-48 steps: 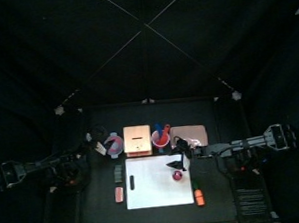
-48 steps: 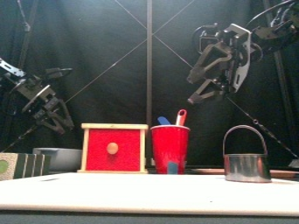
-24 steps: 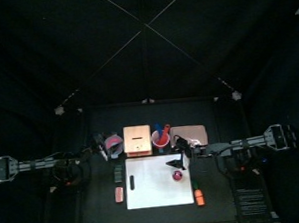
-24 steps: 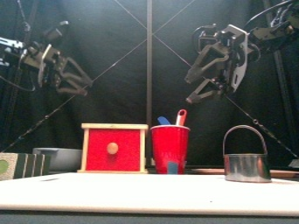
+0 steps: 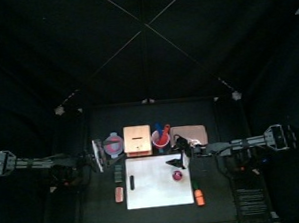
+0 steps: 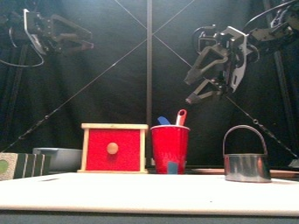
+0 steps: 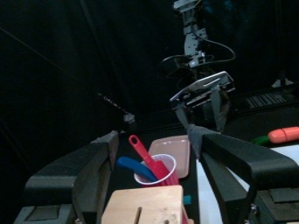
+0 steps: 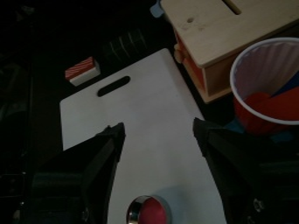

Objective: Get the cutter from the drawer then cut the dough then place the extra dough in the bowl
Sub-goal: Place the extra dough in the bowl

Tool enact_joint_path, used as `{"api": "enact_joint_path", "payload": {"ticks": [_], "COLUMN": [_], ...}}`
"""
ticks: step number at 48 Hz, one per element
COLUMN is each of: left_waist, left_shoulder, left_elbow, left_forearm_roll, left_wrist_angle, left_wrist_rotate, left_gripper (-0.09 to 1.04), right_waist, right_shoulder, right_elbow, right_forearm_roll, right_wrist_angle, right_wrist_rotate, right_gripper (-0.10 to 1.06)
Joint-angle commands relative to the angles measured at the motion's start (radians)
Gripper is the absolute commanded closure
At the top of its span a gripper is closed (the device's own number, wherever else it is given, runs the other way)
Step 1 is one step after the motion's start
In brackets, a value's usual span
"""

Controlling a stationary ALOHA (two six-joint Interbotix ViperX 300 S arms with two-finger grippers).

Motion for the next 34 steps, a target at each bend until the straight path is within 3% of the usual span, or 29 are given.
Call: {"api": "enact_joint_path", "payload": {"ticks": [1, 16, 34], "left_waist": [-0.009, -0.109, -0.109], "left_shoulder": [0.002, 0.021, 0.041], "left_elbow": [-0.032, -0.035, -0.025], "left_forearm_roll": [0.026, 0.035, 0.032], "left_wrist_angle": [-0.012, -0.018, -0.018], "left_wrist_rotate": [0.0, -0.046, -0.08], "left_gripper": [-0.02, -0.02, -0.02], "right_waist": [-0.006, -0.006, -0.009], "right_shoulder": [-0.012, -0.012, -0.012], "right_elbow": [-0.014, -0.005, -0.014], "right_forearm_roll": [-0.009, -0.04, -0.029], "right_wrist_angle": [-0.009, -0.009, -0.009], "right_wrist_rotate": [-0.003, 0.006, 0.008], "right_gripper": [0.02, 0.02, 0.02]}}
